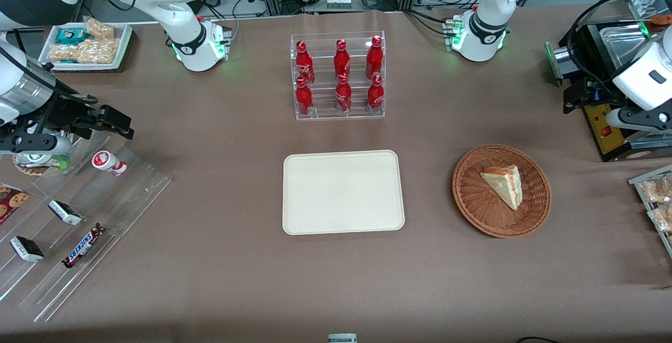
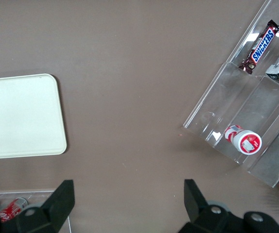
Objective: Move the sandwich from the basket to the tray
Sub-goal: 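Move the left gripper over the wrapped sandwich in the wicker basket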
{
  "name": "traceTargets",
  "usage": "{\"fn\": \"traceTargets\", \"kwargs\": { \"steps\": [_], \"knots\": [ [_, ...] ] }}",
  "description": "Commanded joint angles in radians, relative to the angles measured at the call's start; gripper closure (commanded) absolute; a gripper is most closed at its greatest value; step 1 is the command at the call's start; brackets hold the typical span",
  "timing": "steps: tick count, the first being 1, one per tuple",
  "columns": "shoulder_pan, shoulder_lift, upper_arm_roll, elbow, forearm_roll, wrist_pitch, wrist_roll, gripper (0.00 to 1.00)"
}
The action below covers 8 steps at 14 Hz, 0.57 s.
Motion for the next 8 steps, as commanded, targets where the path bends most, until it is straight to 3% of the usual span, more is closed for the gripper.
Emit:
{"fn": "traceTargets", "kwargs": {
  "steps": [1, 8],
  "knots": [
    [0.005, 0.014, -0.005, 0.026, 0.0, -0.025, 0.006, 0.0],
    [0.003, 0.018, -0.005, 0.024, 0.006, -0.034, 0.006, 0.0]
  ]
}}
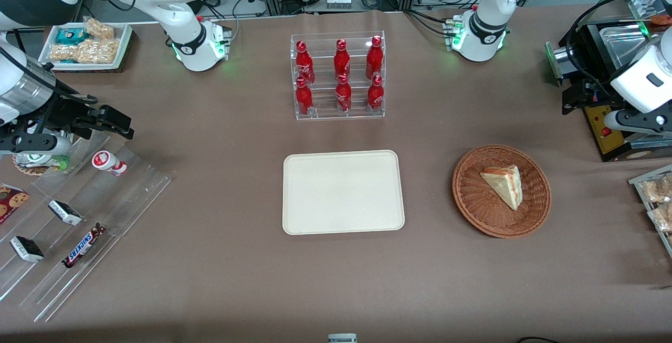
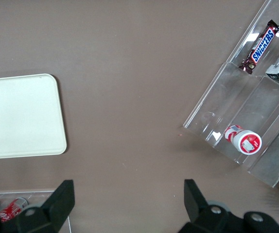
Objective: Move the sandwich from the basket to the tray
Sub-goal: 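Move the left gripper over the wrapped sandwich in the wicker basket, then lower the left gripper and close it on the wrapped sandwich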
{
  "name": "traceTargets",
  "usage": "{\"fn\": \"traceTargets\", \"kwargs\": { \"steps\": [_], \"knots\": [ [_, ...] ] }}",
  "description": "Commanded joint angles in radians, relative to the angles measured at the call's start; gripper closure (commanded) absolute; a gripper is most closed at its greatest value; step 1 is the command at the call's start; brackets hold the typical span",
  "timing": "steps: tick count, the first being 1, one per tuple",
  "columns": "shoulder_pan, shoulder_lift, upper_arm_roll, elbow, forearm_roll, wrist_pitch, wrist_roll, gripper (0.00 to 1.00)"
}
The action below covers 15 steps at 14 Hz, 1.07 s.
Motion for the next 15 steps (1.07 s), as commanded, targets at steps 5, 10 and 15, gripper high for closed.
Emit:
{"fn": "traceTargets", "kwargs": {
  "steps": [5, 10, 15],
  "knots": [
    [0.003, 0.114, -0.006, -0.031, 0.005, 0.009, 0.004, 0.0],
    [0.003, 0.139, -0.004, -0.262, 0.008, 0.305, -0.098, 0.0],
    [-0.001, 0.136, -0.004, -0.505, 0.012, 0.665, -0.323, 0.0]
  ]
}}
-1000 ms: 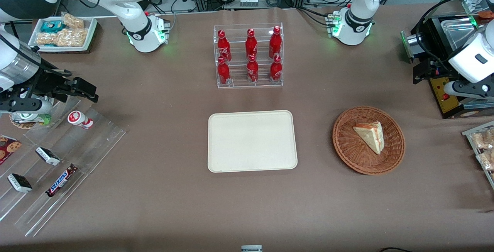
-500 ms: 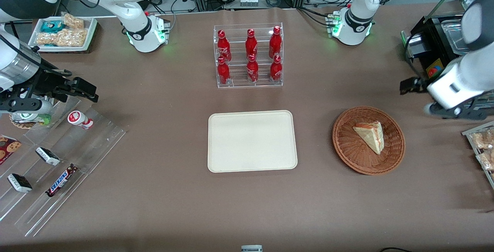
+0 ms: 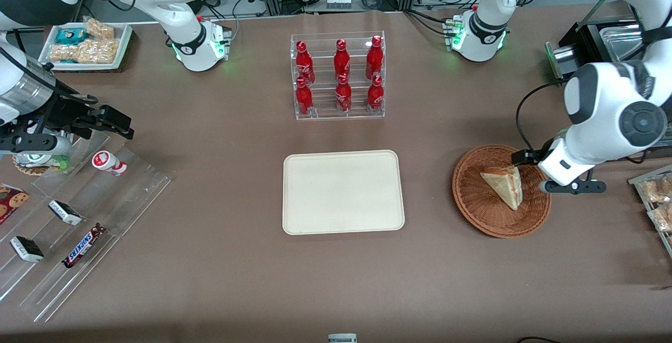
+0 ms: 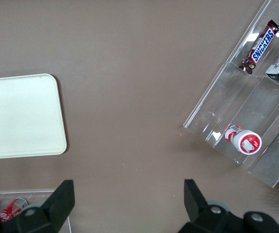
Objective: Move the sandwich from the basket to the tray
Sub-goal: 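Lower the left gripper and close it on the wrapped sandwich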
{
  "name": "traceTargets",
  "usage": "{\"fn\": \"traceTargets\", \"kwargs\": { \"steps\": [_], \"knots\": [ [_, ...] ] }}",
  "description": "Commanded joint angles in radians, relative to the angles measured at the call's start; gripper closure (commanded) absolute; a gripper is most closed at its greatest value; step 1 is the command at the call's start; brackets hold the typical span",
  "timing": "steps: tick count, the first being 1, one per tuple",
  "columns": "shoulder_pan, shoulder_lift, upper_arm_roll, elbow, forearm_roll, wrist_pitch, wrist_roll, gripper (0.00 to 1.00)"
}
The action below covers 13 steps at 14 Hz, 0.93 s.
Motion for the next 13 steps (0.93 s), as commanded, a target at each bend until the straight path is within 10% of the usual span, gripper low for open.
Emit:
{"fn": "traceTargets", "kwargs": {
  "steps": [1, 10, 13],
  "knots": [
    [-0.001, -0.043, -0.005, -0.149, 0.012, 0.175, -0.217, 0.0],
    [-0.015, 0.055, -0.003, -0.266, 0.012, 0.497, -0.788, 0.06],
    [-0.015, 0.069, -0.003, -0.256, 0.011, 0.493, -0.788, 0.84]
  ]
}}
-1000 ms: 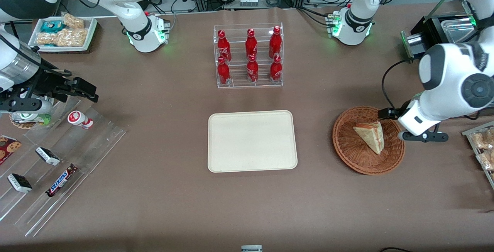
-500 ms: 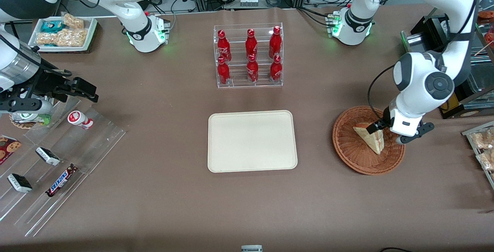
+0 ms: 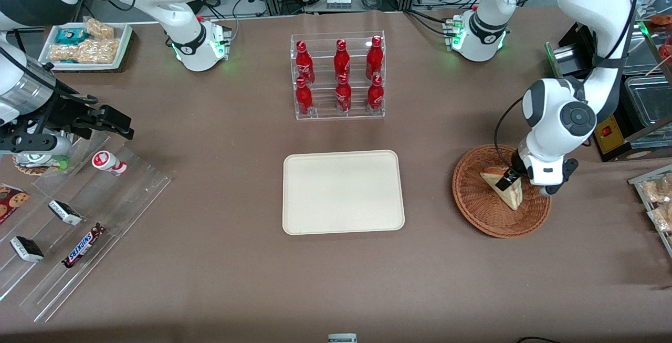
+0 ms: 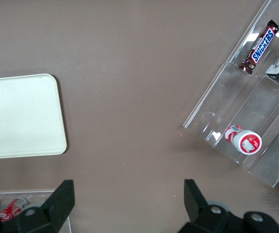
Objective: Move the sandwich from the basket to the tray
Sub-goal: 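Lower the left gripper and close it on the wrapped sandwich, then lift the sandwich and carry it with the left gripper over the tray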
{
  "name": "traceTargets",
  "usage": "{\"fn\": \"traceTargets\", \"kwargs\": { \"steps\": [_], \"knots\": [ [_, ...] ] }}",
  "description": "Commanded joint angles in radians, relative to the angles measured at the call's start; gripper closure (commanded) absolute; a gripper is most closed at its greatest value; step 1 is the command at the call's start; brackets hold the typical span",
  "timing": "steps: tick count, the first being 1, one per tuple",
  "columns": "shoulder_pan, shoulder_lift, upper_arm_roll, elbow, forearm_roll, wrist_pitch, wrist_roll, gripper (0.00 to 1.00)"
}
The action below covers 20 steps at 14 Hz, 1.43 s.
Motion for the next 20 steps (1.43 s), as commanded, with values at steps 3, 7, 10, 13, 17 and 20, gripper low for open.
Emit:
{"fn": "traceTargets", "kwargs": {
  "steps": [3, 7, 10, 13, 17, 20],
  "knots": [
    [-0.01, -0.015, 0.002, 0.084, 0.013, -0.112, -0.002, 0.95],
    [-0.078, 0.011, -0.012, 0.343, 0.001, -0.456, 0.015, 0.95],
    [-0.196, 0.037, -0.027, 0.387, -0.005, -0.429, 0.015, 0.95],
    [-0.361, 0.154, -0.027, 0.489, 0.006, -0.351, 0.01, 0.93],
    [-0.532, 0.332, -0.027, 0.682, 0.004, -0.306, -0.005, 0.94],
    [-0.622, 0.392, -0.024, 0.715, 0.009, -0.208, -0.053, 0.94]
  ]
}}
